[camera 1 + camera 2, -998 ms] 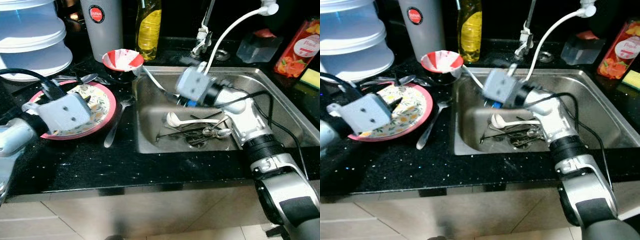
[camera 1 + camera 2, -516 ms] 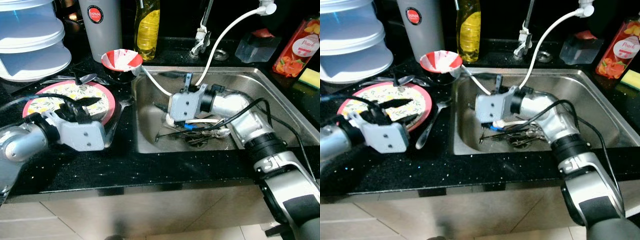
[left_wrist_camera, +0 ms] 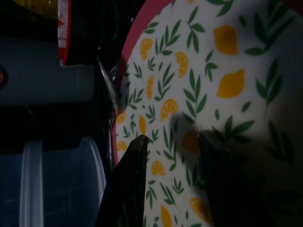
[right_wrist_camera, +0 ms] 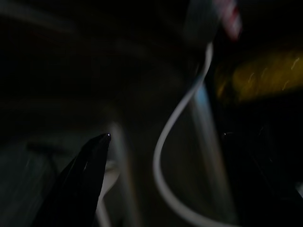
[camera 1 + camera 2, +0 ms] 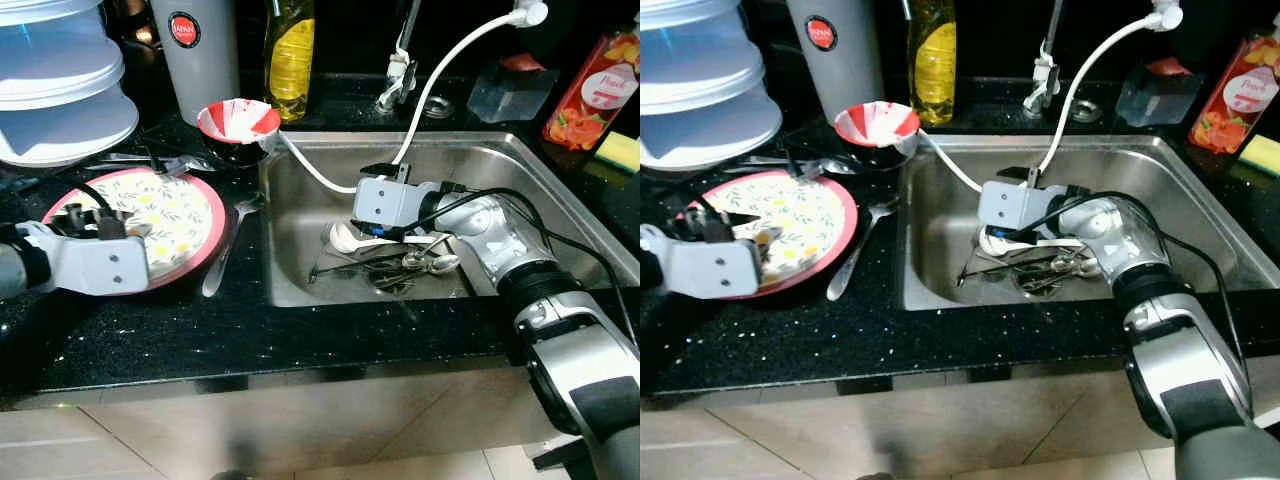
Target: Kitchen organization
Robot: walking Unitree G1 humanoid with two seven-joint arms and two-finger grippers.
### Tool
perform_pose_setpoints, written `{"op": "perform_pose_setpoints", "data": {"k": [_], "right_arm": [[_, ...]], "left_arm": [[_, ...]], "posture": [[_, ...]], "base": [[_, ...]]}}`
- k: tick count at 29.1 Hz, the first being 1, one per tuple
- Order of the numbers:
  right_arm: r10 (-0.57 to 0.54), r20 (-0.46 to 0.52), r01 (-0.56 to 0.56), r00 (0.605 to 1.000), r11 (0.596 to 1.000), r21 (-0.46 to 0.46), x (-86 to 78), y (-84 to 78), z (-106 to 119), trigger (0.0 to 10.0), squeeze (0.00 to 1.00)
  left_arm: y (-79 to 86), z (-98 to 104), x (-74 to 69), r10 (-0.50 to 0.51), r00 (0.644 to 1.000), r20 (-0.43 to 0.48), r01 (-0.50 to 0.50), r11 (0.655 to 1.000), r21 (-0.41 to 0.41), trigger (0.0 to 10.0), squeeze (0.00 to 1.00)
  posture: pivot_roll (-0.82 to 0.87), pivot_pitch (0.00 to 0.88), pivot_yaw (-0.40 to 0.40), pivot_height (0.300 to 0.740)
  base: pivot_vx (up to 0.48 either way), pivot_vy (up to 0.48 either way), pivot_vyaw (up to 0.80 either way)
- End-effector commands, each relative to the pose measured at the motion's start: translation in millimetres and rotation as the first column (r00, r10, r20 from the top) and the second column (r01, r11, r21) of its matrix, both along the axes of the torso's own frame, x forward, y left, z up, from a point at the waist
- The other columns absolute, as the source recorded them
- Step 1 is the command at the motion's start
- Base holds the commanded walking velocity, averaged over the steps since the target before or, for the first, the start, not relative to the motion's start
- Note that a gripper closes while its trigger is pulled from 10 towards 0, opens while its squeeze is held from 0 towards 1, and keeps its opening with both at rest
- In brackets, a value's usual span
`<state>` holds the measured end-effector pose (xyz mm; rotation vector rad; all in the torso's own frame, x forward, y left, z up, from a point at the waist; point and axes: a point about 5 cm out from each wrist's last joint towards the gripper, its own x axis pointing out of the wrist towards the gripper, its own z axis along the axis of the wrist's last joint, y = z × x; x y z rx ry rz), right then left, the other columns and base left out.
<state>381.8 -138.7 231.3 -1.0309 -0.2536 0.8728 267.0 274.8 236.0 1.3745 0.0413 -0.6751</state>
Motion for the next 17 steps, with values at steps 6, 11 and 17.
{"op": "perform_pose_setpoints", "data": {"k": [6, 11, 17], "right_arm": [[0.112, 0.048, -0.109, 0.993, 0.992, -0.057, -4.4, 10.2, 6.7, 10.0, 0.00], [0.134, 0.042, -0.136, 0.990, 0.990, 0.040, -3.9, 16.5, 21.8, 10.0, 0.00], [0.145, 0.016, -0.146, 0.989, 0.971, 0.189, -6.0, 11.7, 31.0, 10.0, 0.00]], "left_arm": [[-14.2, 4.4, 13.7, -0.108, 0.994, -0.001, 0.108, 0.992, 0.062, 10.0, 0.00], [-34.3, 23.1, 28.4, -0.191, 0.980, 0.060, 0.187, 0.980, 0.069, 10.0, 0.00], [-19.4, 34.6, 32.3, -0.158, 0.986, 0.044, 0.151, 0.980, 0.131, 10.0, 0.00]], "posture": [[0.19, 0.000, -0.050, 0.740], [0.18, 0.000, -0.042, 0.740], [0.18, 0.000, -0.038, 0.740]], "base": [[0.000, 0.000, 0.00], [0.000, 0.000, 0.00], [0.000, 0.000, 0.00]]}}
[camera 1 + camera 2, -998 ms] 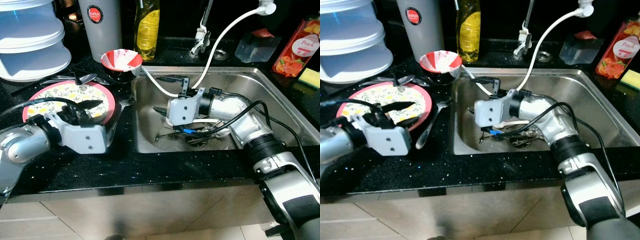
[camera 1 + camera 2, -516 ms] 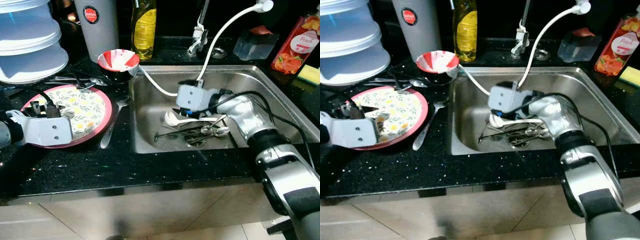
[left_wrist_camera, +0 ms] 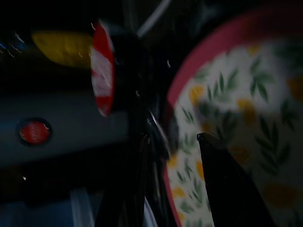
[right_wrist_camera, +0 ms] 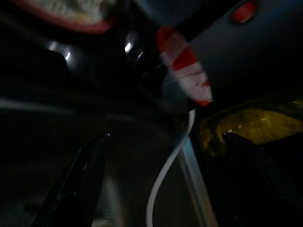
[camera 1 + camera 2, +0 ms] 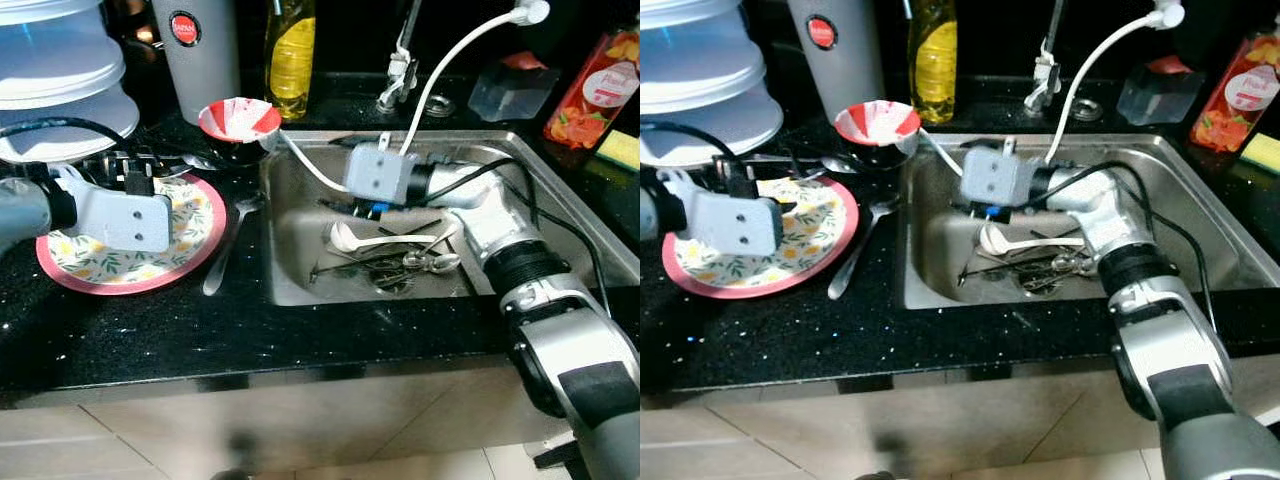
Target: Kitchen organization
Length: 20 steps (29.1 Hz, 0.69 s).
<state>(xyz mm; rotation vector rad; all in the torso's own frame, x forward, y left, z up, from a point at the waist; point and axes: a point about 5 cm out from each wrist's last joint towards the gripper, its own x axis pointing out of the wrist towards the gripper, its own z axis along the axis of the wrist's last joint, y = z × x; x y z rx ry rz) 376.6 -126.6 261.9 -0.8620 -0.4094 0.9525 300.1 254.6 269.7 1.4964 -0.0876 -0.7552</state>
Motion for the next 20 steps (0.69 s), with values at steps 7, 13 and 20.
{"op": "perform_pose_setpoints", "data": {"k": [7, 13, 20], "right_arm": [[-0.043, -0.024, 0.048, 0.999, 0.966, 0.255, 4.7, 0.7, 18.1, 10.0, 0.00], [-0.148, -0.138, 0.195, 0.979, 0.871, 0.450, 9.7, -27.4, 18.4, 10.0, 0.00], [-0.136, -0.177, 0.204, 0.975, 0.864, 0.460, 11.0, -22.2, 10.6, 10.0, 0.00]], "left_arm": [[15.4, -12.9, 9.7, 0.052, 0.999, -0.002, -0.052, 0.998, 0.030, 10.0, 0.00], [31.5, 12.6, -25.6, 0.099, 0.982, 0.162, -0.104, 0.994, 0.022, 10.0, 0.00], [64.6, -6.7, -48.4, 0.200, 0.967, 0.160, -0.224, 0.964, 0.146, 10.0, 0.00]], "posture": [[0.15, 0.000, 0.000, 0.740], [0.18, 0.000, 0.021, 0.740], [0.23, 0.000, -0.003, 0.740]], "base": [[0.000, 0.000, 0.00], [0.000, 0.000, 0.00], [0.000, 0.000, 0.00]]}}
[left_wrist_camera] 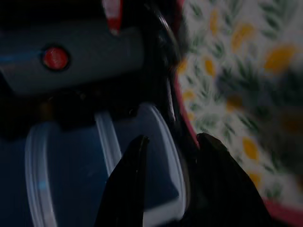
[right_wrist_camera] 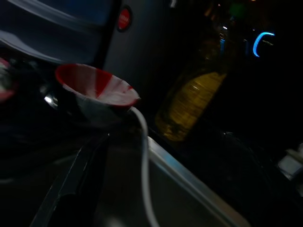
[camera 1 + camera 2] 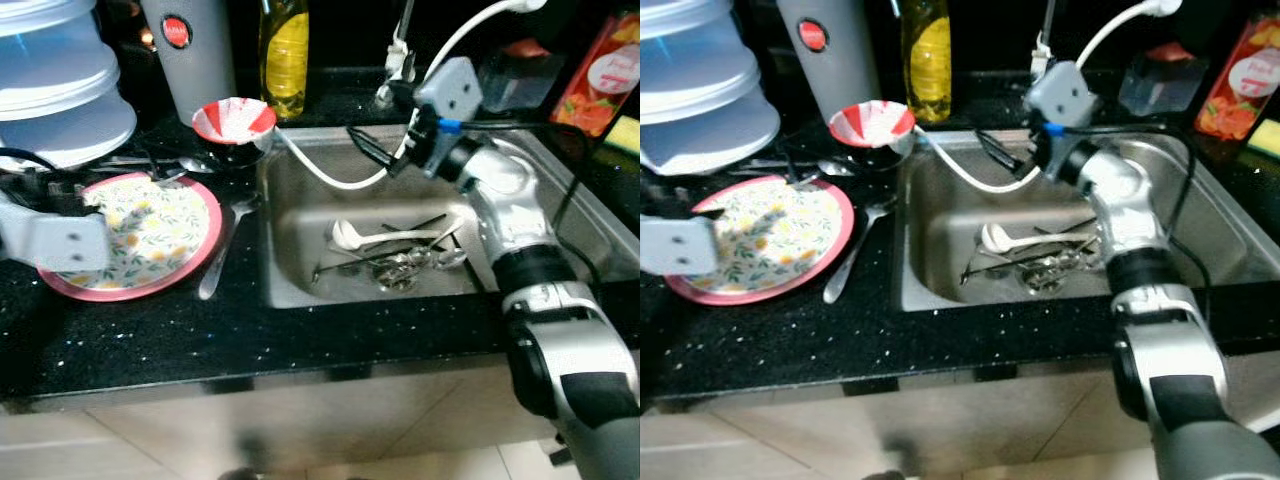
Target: Kitchen organization
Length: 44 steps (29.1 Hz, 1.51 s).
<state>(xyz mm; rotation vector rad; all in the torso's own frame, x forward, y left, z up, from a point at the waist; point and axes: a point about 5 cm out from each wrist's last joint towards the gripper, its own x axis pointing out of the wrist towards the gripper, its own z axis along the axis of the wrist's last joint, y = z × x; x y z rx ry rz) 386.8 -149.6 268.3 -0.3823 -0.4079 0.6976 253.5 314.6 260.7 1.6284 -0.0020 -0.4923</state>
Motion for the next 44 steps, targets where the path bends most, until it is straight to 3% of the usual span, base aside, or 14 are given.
{"op": "perform_pose_setpoints", "data": {"k": [1, 10, 17, 19, 21, 23, 28, 34, 35, 36, 37, 39, 40, 44], "right_arm": [[0.017, -0.002, -0.017, 1.000, 1.000, 0.023, 1.8, 7.1, 4.6, 10.0, 0.00], [0.088, -0.031, -0.088, 0.996, 0.996, 0.029, 1.6, 30.7, 4.5, 10.0, 0.00], [0.100, -0.040, -0.098, 0.994, 0.995, 0.033, 1.7, 34.8, 2.8, 10.0, 0.00], [0.105, -0.041, -0.104, 0.994, 0.994, 0.033, 1.3, 36.3, 2.5, 10.0, 0.00], [0.113, -0.040, -0.112, 0.993, 0.993, 0.030, 1.0, 37.6, 3.5, 10.0, 0.00], [0.114, -0.037, -0.113, 0.993, 0.993, 0.027, 1.0, 37.5, 5.0, 10.0, 0.00], [0.117, -0.032, -0.116, 0.993, 0.993, 0.029, 0.6, 37.5, 7.2, 10.0, 0.00], [0.118, -0.023, -0.117, 0.993, 0.993, 0.033, 0.0, 36.7, 9.9, 10.0, 0.00], [0.115, -0.022, -0.114, 0.993, 0.993, 0.035, 0.0, 35.9, 10.3, 10.0, 0.00], [0.112, -0.021, -0.111, 0.994, 0.993, 0.036, 0.0, 35.0, 10.4, 10.0, 0.00], [0.109, -0.020, -0.109, 0.994, 0.993, 0.037, -0.1, 34.3, 10.5, 10.0, 0.00], [0.109, -0.020, -0.109, 0.994, 0.993, 0.037, -0.1, 34.3, 10.5, 10.0, 0.00], [0.108, -0.019, -0.107, 0.994, 0.994, 0.038, -0.2, 33.6, 10.8, 10.0, 0.00], [0.106, -0.017, -0.105, 0.994, 0.994, 0.040, -0.4, 32.2, 11.5, 10.0, 0.00]], "left_arm": [[9.3, -4.4, -5.9, 0.044, 0.999, -0.002, -0.044, 0.996, 0.083, 10.0, 0.00], [20.4, -16.5, -34.3, 0.307, 0.950, -0.067, -0.293, 0.943, 0.161, 10.0, 0.00], [14.7, -27.9, -39.9, 0.278, 0.957, -0.084, -0.269, 0.958, 0.102, 10.0, 0.00], [8.8, -34.7, -41.0, 0.268, 0.958, -0.103, -0.267, 0.963, 0.030, 10.0, 0.00], [-9.9, -50.7, -42.3, 0.226, 0.955, -0.191, -0.259, 0.952, -0.165, 10.0, 0.00], [-22.7, -58.9, -42.6, 0.172, 0.957, -0.236, -0.229, 0.943, -0.242, 10.0, 0.00], [-33.9, -70.8, -44.1, 0.080, 0.963, -0.257, -0.147, 0.956, -0.252, 10.0, 0.00], [-40.7, -87.6, -46.4, -0.010, 0.959, -0.283, -0.037, 0.986, -0.163, 10.0, 0.00], [-40.9, -88.8, -45.4, -0.018, 0.959, -0.282, -0.023, 0.990, -0.142, 9.0, 0.00], [-39.8, -89.2, -42.6, -0.018, 0.965, -0.261, -0.012, 0.993, -0.114, 4.7, 0.00], [-39.5, -89.1, -40.8, -0.016, 0.969, -0.248, -0.008, 0.995, -0.095, 1.3, 0.00], [-39.5, -89.1, -40.8, -0.016, 0.969, -0.248, -0.008, 0.995, -0.095, 1.3, 0.00], [-38.3, -89.0, -37.5, -0.012, 0.975, -0.220, -0.005, 0.997, -0.075, 0.0, 0.00], [-36.9, -85.2, -30.8, -0.002, 0.987, -0.160, -0.005, 0.999, -0.041, 0.0, 0.00]], "posture": [[0.23, 0.000, -0.007, 0.740], [0.28, 0.000, -0.042, 0.740], [0.29, 0.000, -0.050, 0.740], [0.29, 0.000, -0.049, 0.740], [0.27, 0.000, -0.053, 0.740], [0.26, 0.000, -0.052, 0.740], [0.25, 0.000, -0.053, 0.740], [0.25, 0.000, -0.050, 0.740], [0.24, 0.000, -0.047, 0.740], [0.24, 0.000, -0.047, 0.740], [0.24, 0.000, -0.047, 0.740], [0.24, 0.000, -0.047, 0.740], [0.23, 0.000, -0.044, 0.740], [0.23, 0.000, -0.043, 0.740]], "base": [[0.000, 0.000, 0.00], [0.000, 0.000, 0.00], [0.000, 0.000, 0.00], [0.000, 0.000, 0.00], [0.000, 0.000, 0.00], [0.000, 0.000, 0.00], [0.000, 0.000, 0.00], [0.000, 0.000, 0.00], [0.000, 0.000, 0.00], [0.000, 0.000, 0.00], [0.000, 0.000, 0.00], [0.000, 0.000, 0.00], [0.000, 0.000, 0.00], [0.000, 0.000, 0.00]]}}
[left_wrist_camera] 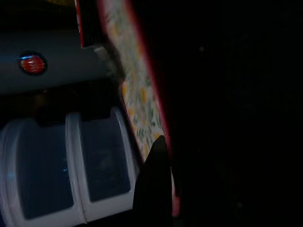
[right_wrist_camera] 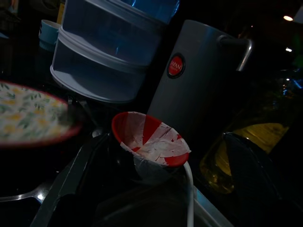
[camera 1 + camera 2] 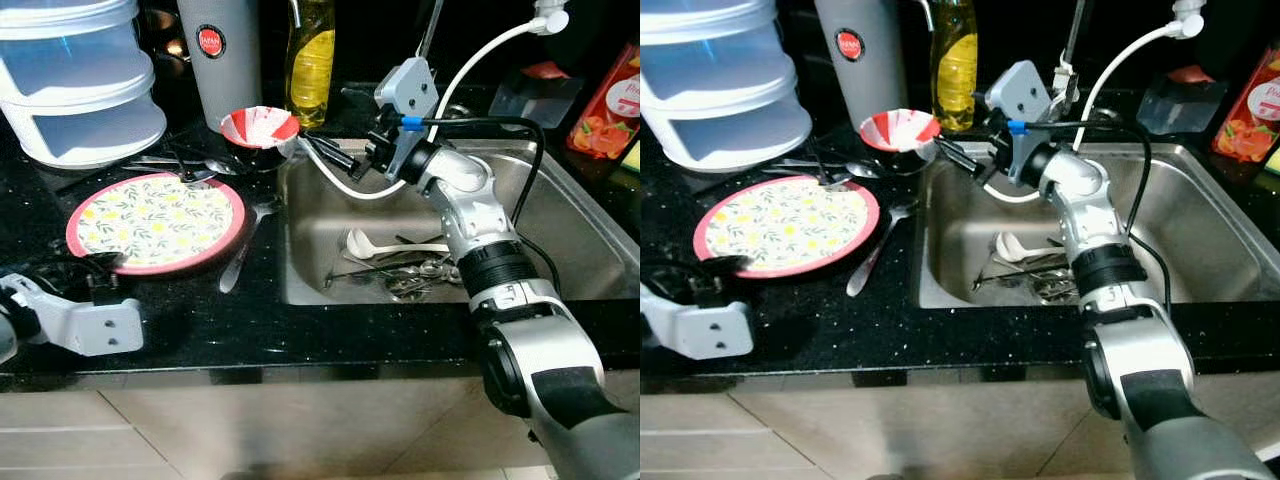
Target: Kitchen organization
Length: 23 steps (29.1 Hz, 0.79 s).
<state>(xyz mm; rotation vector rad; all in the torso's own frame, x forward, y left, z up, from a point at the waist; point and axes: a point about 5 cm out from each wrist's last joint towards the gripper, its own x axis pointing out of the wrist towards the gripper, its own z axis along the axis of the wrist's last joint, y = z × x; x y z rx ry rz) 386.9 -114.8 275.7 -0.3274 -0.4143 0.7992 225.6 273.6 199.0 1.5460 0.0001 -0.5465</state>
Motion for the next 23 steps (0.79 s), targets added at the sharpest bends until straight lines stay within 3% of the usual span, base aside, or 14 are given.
{"op": "perform_pose_setpoints", "data": {"k": [1, 8, 9, 12, 13, 14, 15, 16, 17, 18, 19, 23], "right_arm": [[-0.002, 0.006, 0.002, 1.000, 1.000, 0.015, -0.4, -3.1, 4.3, 10.0, 0.00], [-0.006, 0.004, 0.005, 1.000, 1.000, 0.020, -0.7, -3.8, 4.8, 10.0, 0.00], [-0.007, 0.003, 0.007, 1.000, 1.000, 0.021, -0.7, -4.0, 4.7, 10.0, 0.00], [-0.008, 0.002, 0.008, 1.000, 1.000, 0.022, -0.6, -3.9, 4.3, 10.0, 0.00], [-0.007, 0.001, 0.007, 1.000, 1.000, 0.022, -0.6, -3.6, 4.0, 10.0, 0.00], [-0.007, 0.001, 0.007, 1.000, 1.000, 0.022, -0.6, -3.6, 4.0, 10.0, 0.00], [-0.004, 0.000, 0.004, 1.000, 1.000, 0.021, -0.6, -2.8, 3.6, 10.0, 0.00], [-0.002, 0.000, 0.002, 1.000, 1.000, 0.021, -0.6, -2.1, 3.6, 10.0, 0.00], [-0.002, 0.000, 0.002, 1.000, 1.000, 0.021, -0.6, -2.1, 3.6, 10.0, 0.00], [0.000, -0.001, 0.000, 1.000, 1.000, 0.022, -0.4, -1.2, 3.8, 10.0, 0.00], [0.000, -0.002, 0.000, 1.000, 1.000, 0.023, -0.4, -1.1, 3.9, 10.0, 0.00], [-0.001, -0.003, 0.001, 1.000, 1.000, 0.023, -0.5, -1.3, 3.6, 10.0, 0.00]], "left_arm": [[4.4, -21.5, -1.3, 0.025, 0.995, -0.095, -0.022, 0.999, 0.035, 0.0, 0.00], [-3.5, -9.7, 3.8, -0.020, 0.999, -0.040, 0.021, 1.000, 0.020, 0.0, 0.00], [-18.0, 3.8, 6.0, -0.074, 0.997, 0.009, 0.074, 0.996, -0.055, 0.0, 0.00], [-27.7, 11.6, 7.1, -0.102, 0.994, 0.036, 0.106, 0.987, -0.125, 0.0, 0.00], [-39.7, 21.3, 7.5, -0.133, 0.990, 0.056, 0.142, 0.964, -0.225, 3.8, 0.00], [-39.7, 21.3, 7.5, -0.133, 0.990, 0.056, 0.142, 0.964, -0.225, 3.8, 0.00], [-53.5, 31.6, 6.9, -0.176, 0.982, 0.066, 0.188, 0.927, -0.325, 4.5, 0.00], [-63.7, 39.4, 6.0, -0.213, 0.974, 0.073, 0.224, 0.890, -0.398, 6.5, 0.00], [-63.7, 39.4, 6.0, -0.213, 0.974, 0.073, 0.224, 0.890, -0.398, 6.5, 0.00], [-79.1, 53.1, 5.0, -0.264, 0.961, 0.080, 0.265, 0.802, -0.535, 9.3, 0.00], [-84.6, 58.2, 4.4, -0.289, 0.954, 0.083, 0.284, 0.777, -0.562, 10.0, 0.00], [-94.1, 66.0, 2.5, -0.339, 0.937, 0.087, 0.325, 0.749, -0.577, 10.0, 0.00]], "posture": [[0.23, 0.000, -0.043, 0.740], [0.22, 0.000, -0.041, 0.740], [0.22, 0.000, -0.041, 0.740], [0.22, 0.000, -0.041, 0.740], [0.23, 0.000, -0.044, 0.740], [0.23, 0.000, -0.044, 0.740], [0.23, 0.000, -0.044, 0.740], [0.23, 0.000, -0.046, 0.740], [0.23, 0.000, -0.046, 0.740], [0.23, 0.000, -0.046, 0.740], [0.23, 0.000, -0.045, 0.740], [0.23, 0.000, -0.045, 0.740]], "base": [[0.000, 0.000, 0.00], [0.000, 0.000, 0.00], [0.000, 0.000, 0.00], [0.000, 0.000, 0.00], [0.000, 0.000, 0.00], [0.000, 0.000, 0.00], [0.000, 0.000, 0.00], [0.000, 0.000, 0.00], [0.000, 0.000, 0.00], [0.000, 0.000, 0.00], [0.000, 0.000, 0.00], [0.000, 0.000, 0.00]]}}
